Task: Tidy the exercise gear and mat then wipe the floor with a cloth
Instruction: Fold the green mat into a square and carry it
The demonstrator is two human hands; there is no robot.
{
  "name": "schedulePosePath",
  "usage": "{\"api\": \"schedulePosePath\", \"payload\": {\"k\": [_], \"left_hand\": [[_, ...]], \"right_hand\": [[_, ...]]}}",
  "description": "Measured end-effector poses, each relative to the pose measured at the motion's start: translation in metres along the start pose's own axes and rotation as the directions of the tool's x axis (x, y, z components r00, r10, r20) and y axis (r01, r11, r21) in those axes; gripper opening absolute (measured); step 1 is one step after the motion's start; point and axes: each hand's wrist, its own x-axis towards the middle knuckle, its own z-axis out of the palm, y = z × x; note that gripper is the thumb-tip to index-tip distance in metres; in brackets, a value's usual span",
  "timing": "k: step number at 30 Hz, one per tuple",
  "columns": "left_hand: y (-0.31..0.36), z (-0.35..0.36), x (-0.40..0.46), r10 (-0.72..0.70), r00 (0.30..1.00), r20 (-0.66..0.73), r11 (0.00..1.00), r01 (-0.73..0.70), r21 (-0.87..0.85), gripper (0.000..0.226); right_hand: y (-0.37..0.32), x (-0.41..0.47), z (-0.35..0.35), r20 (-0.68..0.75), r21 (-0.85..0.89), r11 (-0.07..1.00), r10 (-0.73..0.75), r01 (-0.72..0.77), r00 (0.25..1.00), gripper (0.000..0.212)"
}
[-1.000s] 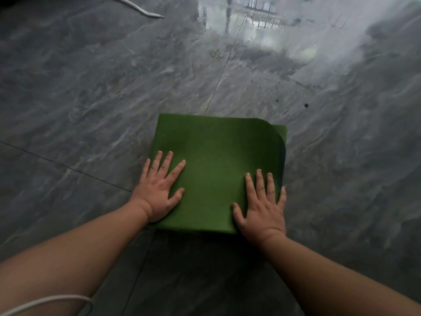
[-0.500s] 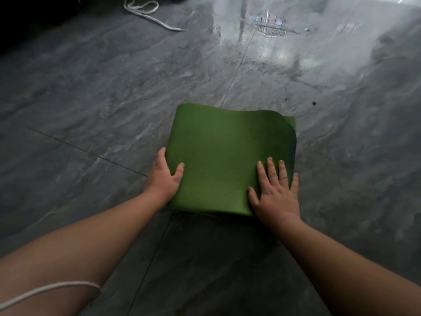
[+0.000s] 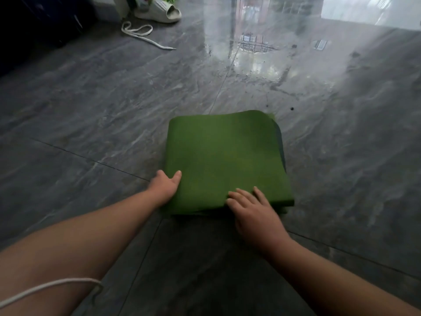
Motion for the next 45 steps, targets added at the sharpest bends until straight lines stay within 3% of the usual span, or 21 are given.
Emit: {"api": "schedulePosePath", "payload": {"k": [3, 6, 8, 12, 14, 16, 19, 22, 24, 26, 27, 29, 31, 32, 34, 37, 39, 42, 45], "left_hand": [[0.016, 0.029, -0.042, 0.006, 0.997, 0.071, 1.0, -0.006, 0.003, 0.072], [0.035, 0.068, -0.09, -0.049, 0.964, 0.262, 0.986, 0.089, -0.14, 0.061], [0.047, 0.092, -0.118, -0.058, 0.904, 0.424, 0.957, 0.171, -0.234, 0.052], [0.076, 0.131, -0.159, 0.028, 0.721, 0.692, 0.94, 0.217, -0.265, 0.026], [0.092, 0.141, -0.173, 0.105, 0.658, 0.746, 0.981, 0.054, -0.185, 0.02], [0.105, 0.144, -0.178, 0.183, 0.648, 0.739, 0.969, -0.247, -0.023, 0.026], [0.111, 0.137, -0.166, 0.246, 0.626, 0.74, 0.791, -0.571, 0.219, 0.036], [0.108, 0.113, -0.153, 0.46, 0.539, 0.706, 0.642, -0.751, 0.155, 0.028], [0.102, 0.094, -0.143, 0.694, 0.522, 0.495, 0.606, -0.795, -0.011, 0.028], [0.093, 0.081, -0.128, 0.847, 0.494, 0.197, 0.498, -0.867, 0.029, 0.032], [0.088, 0.078, -0.12, 0.855, 0.512, 0.079, 0.501, -0.856, 0.128, 0.039], [0.076, 0.076, -0.106, 0.733, 0.68, -0.029, 0.659, -0.698, 0.282, 0.061], [0.068, 0.078, -0.097, 0.497, 0.867, 0.037, 0.843, -0.492, 0.219, 0.08], [0.065, 0.081, -0.092, 0.406, 0.908, 0.106, 0.904, -0.415, 0.099, 0.083], [0.062, 0.083, -0.083, 0.332, 0.919, 0.214, 0.941, -0.309, -0.134, 0.079], [0.062, 0.081, -0.077, 0.277, 0.928, 0.25, 0.948, -0.221, -0.228, 0.073], [0.065, 0.083, -0.078, 0.217, 0.935, 0.281, 0.963, -0.158, -0.217, 0.081], [0.078, 0.084, -0.079, 0.255, 0.943, 0.215, 0.967, -0.253, -0.038, 0.082], [0.099, 0.071, -0.075, 0.275, 0.946, 0.169, 0.961, -0.273, -0.034, 0.071]], "right_hand": [[0.038, -0.017, -0.009, 0.028, -0.076, 0.986, 0.15, -0.147, 0.988, 0.043], [0.074, -0.044, -0.028, 0.146, -0.19, 0.957, 0.249, -0.22, 0.957, 0.053], [0.095, -0.065, -0.044, 0.247, -0.204, 0.947, 0.297, -0.25, 0.922, 0.065], [0.128, -0.104, -0.064, 0.32, -0.033, 0.891, 0.438, -0.452, 0.84, 0.066], [0.137, -0.111, -0.061, 0.318, 0.198, 0.758, 0.55, -0.621, 0.772, 0.066], [0.137, -0.111, -0.053, 0.285, 0.399, 0.589, 0.649, -0.703, 0.706, 0.069], [0.129, -0.106, -0.035, 0.272, 0.525, 0.456, 0.71, -0.718, 0.65, 0.077], [0.121, -0.104, -0.02, 0.272, 0.562, 0.382, 0.752, -0.733, 0.601, 0.083], [0.118, -0.104, -0.016, 0.228, 0.603, 0.352, 0.784, -0.716, 0.578, 0.088], [0.121, -0.104, -0.012, 0.249, 0.637, 0.252, 0.827, -0.729, 0.504, 0.096], [0.122, -0.104, -0.011, 0.287, 0.644, 0.179, 0.845, -0.744, 0.451, 0.098], [0.122, -0.104, -0.01, 0.354, 0.641, 0.078, 0.852, -0.763, 0.385, 0.091], [0.12, -0.102, -0.01, 0.391, 0.622, 0.062, 0.839, -0.78, 0.378, 0.075], [0.119, -0.102, -0.011, 0.395, 0.605, 0.077, 0.835, -0.793, 0.383, 0.07], [0.122, -0.103, -0.015, 0.398, 0.571, 0.107, 0.831, -0.814, 0.389, 0.064], [0.127, -0.108, -0.02, 0.417, 0.569, 0.081, 0.829, -0.819, 0.371, 0.059], [0.131, -0.112, -0.022, 0.43, 0.59, 0.048, 0.827, -0.806, 0.364, 0.058], [0.137, -0.112, -0.031, 0.43, 0.584, 0.027, 0.837, -0.811, 0.338, 0.058], [0.145, -0.104, -0.047, 0.463, 0.642, -0.032, 0.812, -0.766, 0.355, 0.052]]}}
